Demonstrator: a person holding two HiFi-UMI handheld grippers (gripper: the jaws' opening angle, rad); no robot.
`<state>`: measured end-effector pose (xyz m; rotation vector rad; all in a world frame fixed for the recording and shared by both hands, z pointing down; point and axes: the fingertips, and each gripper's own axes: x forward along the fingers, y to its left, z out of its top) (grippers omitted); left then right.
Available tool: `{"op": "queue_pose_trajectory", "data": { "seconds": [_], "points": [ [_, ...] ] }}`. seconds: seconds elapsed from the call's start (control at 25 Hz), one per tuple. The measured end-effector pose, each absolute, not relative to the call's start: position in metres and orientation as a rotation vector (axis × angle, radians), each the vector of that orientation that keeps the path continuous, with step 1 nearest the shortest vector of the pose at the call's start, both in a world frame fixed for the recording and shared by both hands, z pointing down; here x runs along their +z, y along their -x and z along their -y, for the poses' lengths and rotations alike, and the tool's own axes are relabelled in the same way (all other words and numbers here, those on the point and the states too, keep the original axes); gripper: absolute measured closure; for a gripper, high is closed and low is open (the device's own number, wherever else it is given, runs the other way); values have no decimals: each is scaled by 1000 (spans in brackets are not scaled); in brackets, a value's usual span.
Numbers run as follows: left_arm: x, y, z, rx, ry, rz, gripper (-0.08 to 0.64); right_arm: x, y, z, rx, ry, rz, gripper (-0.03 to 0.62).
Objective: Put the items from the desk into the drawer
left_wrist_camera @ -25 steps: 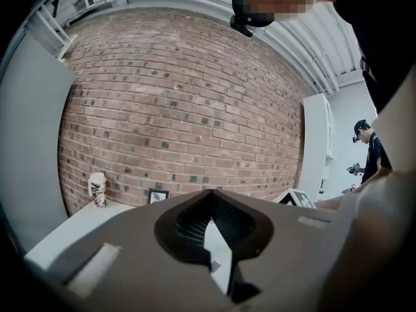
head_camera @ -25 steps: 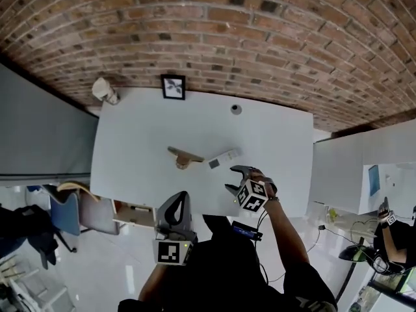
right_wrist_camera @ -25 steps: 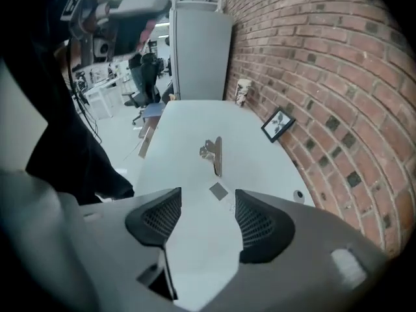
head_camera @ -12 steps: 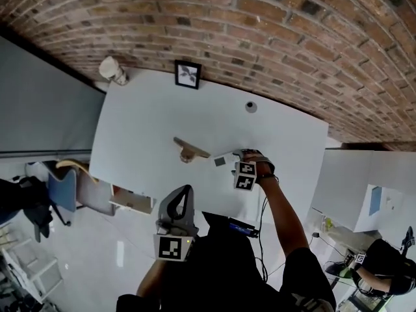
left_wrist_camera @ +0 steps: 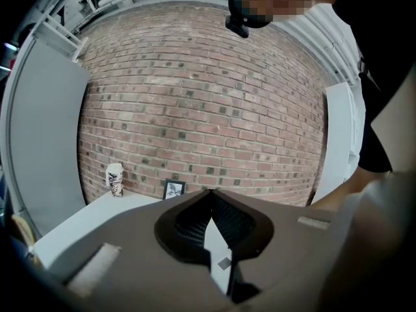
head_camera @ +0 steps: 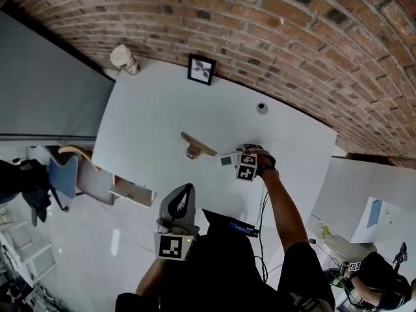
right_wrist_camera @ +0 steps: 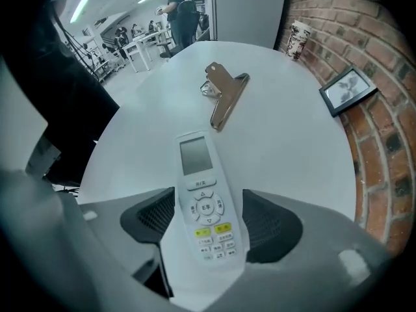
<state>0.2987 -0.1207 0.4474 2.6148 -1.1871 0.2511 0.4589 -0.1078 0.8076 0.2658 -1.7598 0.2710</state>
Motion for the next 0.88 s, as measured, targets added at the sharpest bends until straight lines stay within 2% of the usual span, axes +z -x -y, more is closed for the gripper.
{"op": "queue_pose_trajectory", "data": {
  "seconds": [0.36, 0.88],
  "points": [
    [445, -294, 119, 242, -2609, 1218, 540, 812, -459, 106, 301, -281, 1770, 307],
    [437, -263, 106, 220, -2564, 1347, 540, 790, -450, 94, 342, -438, 1813, 328]
  ]
}}
